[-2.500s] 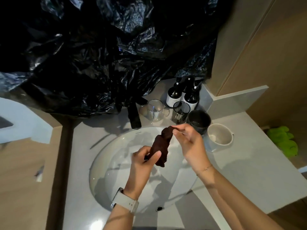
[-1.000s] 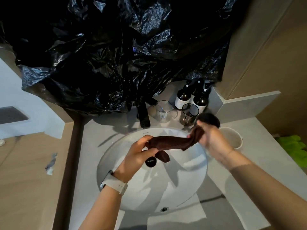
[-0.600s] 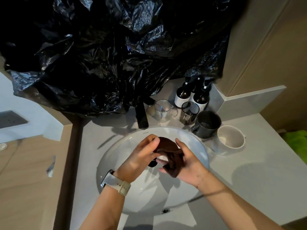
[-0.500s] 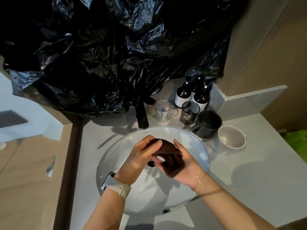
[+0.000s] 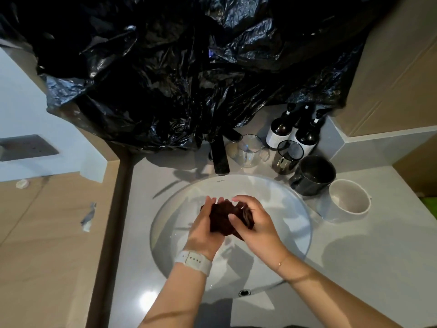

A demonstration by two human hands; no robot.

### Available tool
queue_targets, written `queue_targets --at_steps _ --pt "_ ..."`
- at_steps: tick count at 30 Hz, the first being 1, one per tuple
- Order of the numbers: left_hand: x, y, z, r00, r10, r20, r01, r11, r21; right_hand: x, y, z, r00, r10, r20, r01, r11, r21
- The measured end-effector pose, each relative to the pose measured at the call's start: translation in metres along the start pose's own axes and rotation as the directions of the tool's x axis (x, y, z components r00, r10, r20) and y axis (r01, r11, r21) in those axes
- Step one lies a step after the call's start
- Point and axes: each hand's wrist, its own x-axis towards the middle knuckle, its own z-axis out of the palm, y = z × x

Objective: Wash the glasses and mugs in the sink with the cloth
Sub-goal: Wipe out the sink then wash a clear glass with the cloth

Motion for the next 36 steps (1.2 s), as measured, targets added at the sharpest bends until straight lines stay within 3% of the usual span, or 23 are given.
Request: queue_targets --at_steps 2,4,6,9,11,13,15,17,18,21,23,24,25,26,27,28,29,30,32,34,36 --pt "0.004 -0.003 0.01 0.995 0.035 -0.092 -0.036 0.999 -0.005 0.0 0.0 -0.011 0.994 0.028 0.109 -0.025 0.999 -0.03" --pt "0.005 -0.006 0.021 0.986 0.061 -0.153 -0.063 0.998 -0.007 0.003 -0.001 -0.017 0.965 0.067 0.254 0.013 0.953 -0.302" --pt "0.01 -0.011 0.027 0.976 0.118 -0.184 -0.117 0.993 0.018 0.01 0.004 -0.014 0.948 0.149 0.28 0.039 0.822 -0.569" --pt "0.015 -0.014 0.036 0.979 0.105 -0.175 -0.119 0.991 -0.069 0.023 0.006 -0.004 0.959 0.224 0.175 -0.065 0.772 -0.633" --pt "0.018 -0.01 0.039 0.977 0.089 -0.194 -0.112 0.988 -0.111 0.034 0.005 -0.007 0.921 0.32 0.224 -0.157 0.828 -0.538" --pt "0.022 -0.004 0.035 0.976 0.064 -0.209 -0.092 0.988 -0.127 0.045 0.004 -0.015 0.784 0.501 0.367 -0.365 0.85 -0.38" --pt "0.029 0.001 0.026 0.984 0.016 -0.179 -0.037 0.993 -0.115 0.053 0.005 -0.024 0.491 0.604 0.628 -0.615 0.751 -0.242" --pt "0.038 0.003 0.02 0.99 -0.028 -0.137 0.015 0.995 -0.1 0.061 0.019 -0.029 0.222 0.502 0.836 -0.808 0.574 -0.131" --pt "0.043 0.003 0.018 0.993 -0.05 -0.111 0.039 0.994 -0.1 0.065 0.029 -0.028 0.145 0.428 0.892 -0.85 0.516 -0.109" --pt "0.057 0.0 0.005 0.997 -0.074 -0.008 0.074 0.997 -0.037 0.073 0.053 -0.022 0.028 0.31 0.95 -0.898 0.425 -0.113" --pt "0.064 0.004 -0.008 0.996 -0.065 0.067 0.057 0.992 0.112 0.074 0.056 -0.019 0.024 0.371 0.928 -0.902 0.409 -0.14" --pt "0.065 0.009 -0.015 0.99 -0.072 0.123 0.044 0.976 0.215 0.074 0.059 -0.018 0.072 0.458 0.886 -0.876 0.454 -0.164" --pt "0.064 0.015 -0.021 0.98 -0.082 0.184 0.016 0.942 0.335 0.073 0.06 -0.018 0.176 0.537 0.825 -0.808 0.558 -0.191" --pt "0.061 0.024 -0.025 0.965 -0.094 0.245 -0.027 0.892 0.452 0.073 0.06 -0.019 0.345 0.566 0.749 -0.641 0.725 -0.252" --pt "0.057 0.033 -0.03 0.955 -0.1 0.279 -0.075 0.828 0.555 0.073 0.063 -0.022 0.526 0.504 0.685 -0.362 0.862 -0.356" --pt "0.055 0.042 -0.035 0.954 -0.112 0.278 -0.095 0.767 0.634 0.074 0.065 -0.025 0.643 0.398 0.655 -0.047 0.874 -0.484" --pt "0.055 0.051 -0.041 0.959 -0.123 0.257 -0.096 0.71 0.698 0.075 0.065 -0.028 0.676 0.308 0.67 0.233 0.773 -0.59" --pt "0.057 0.058 -0.048 0.962 -0.148 0.228 -0.076 0.659 0.748 0.076 0.061 -0.031 0.68 0.235 0.695 0.411 0.663 -0.626" --pt "0.061 0.067 -0.052 0.941 -0.28 0.188 0.023 0.608 0.794 0.078 0.05 -0.037 0.646 0.063 0.761 0.599 0.576 -0.556" --pt "0.061 0.064 -0.044 0.824 -0.532 0.194 0.152 0.538 0.829 0.079 0.037 -0.037 0.529 -0.115 0.841 0.799 0.402 -0.448" --pt "0.058 0.052 -0.031 0.689 -0.708 0.157 0.192 0.388 0.901 0.083 0.026 -0.036 0.477 -0.138 0.868 0.859 0.281 -0.427"
